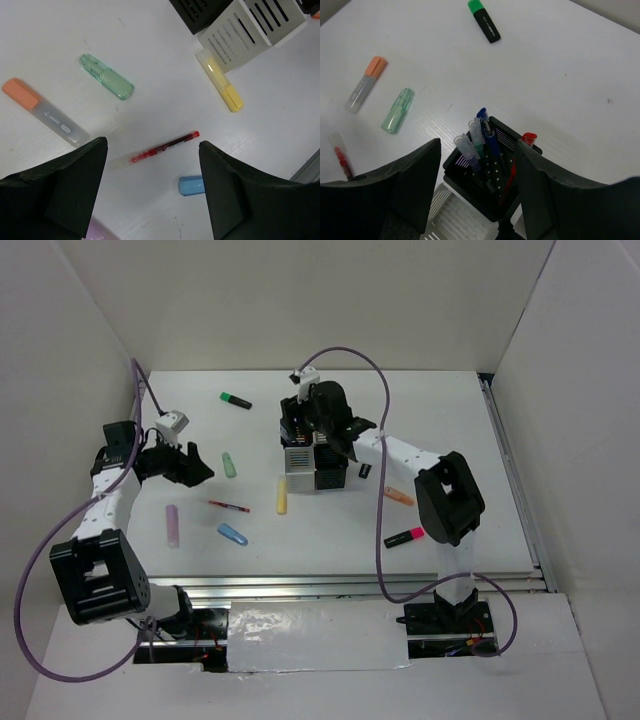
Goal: Sort the stationery into containers
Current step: Place the pen in the storage box, then pick up the pen from the center of the board.
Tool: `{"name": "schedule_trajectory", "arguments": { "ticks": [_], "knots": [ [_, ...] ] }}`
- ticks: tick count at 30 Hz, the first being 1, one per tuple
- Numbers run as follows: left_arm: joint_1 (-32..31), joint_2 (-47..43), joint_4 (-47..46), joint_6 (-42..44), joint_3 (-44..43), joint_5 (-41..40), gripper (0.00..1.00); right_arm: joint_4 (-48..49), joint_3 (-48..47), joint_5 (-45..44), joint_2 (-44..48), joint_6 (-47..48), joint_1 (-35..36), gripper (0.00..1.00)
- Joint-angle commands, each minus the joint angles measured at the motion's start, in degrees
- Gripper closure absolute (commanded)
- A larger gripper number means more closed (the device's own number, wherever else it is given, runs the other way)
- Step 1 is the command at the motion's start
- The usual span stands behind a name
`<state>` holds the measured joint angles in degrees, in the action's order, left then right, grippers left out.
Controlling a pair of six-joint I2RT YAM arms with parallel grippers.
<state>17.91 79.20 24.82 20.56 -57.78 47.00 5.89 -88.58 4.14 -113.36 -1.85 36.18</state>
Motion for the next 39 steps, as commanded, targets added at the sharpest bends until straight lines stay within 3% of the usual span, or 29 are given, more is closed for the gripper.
{"name": "schedule_trajectory", "arguments": {
  "ticks": [1, 6, 7, 10, 12, 15, 19, 27, 39],
  "knots": [
    [-0.33, -4.48, -3.98, -4.46, 4.51, -3.23, 0.15, -0.96, -0.37, 1.22, 5.95, 0.0, -0.24, 0.33],
    [-0.6, -11.87, -5.22, -11.75, 10.31, -7.62, 0.13, -4.3, 0.16, 2.62, 9.82, 1.23, -1.03, 0.33],
    [-1.47, -13.09, -5.39, -17.77, 10.67, -12.33, 0.15, -5.18, 0.51, 2.71, 10.87, 3.06, -1.29, 0.33],
    [-3.58, -12.84, -1.55, -31.74, 9.36, -22.27, 0.25, -6.76, 1.47, 3.06, 13.24, 3.43, -2.08, 0.33],
    [-4.28, -12.58, 3.2, -37.14, 8.91, -30.37, 0.24, -7.56, 2.26, 3.24, 14.3, 3.6, -2.78, 0.32],
    [-4.99, -11.53, 7.08, -44.44, 8.65, -35.38, 0.23, -8.87, 3.41, 3.68, 15.8, 3.43, -4.01, 0.32],
    [-6.74, -6.36, 9.89, -52.18, 6.63, -39.17, 0.29, -9.49, 4.72, 3.68, 17.38, 3.52, -5.33, 0.32],
    [-15.26, 3.76, 13.41, -60.01, -0.05, -50.94, 0.37, -10.55, 5.25, 4.38, 17.74, 3.52, -6.65, 0.32],
    [-17.47, 17.82, 17.63, -61.51, -9.19, -55.7, 0.41, -10.64, 6.4, 6.23, 17.39, 3.43, -8.67, 0.32]
  ]
}}
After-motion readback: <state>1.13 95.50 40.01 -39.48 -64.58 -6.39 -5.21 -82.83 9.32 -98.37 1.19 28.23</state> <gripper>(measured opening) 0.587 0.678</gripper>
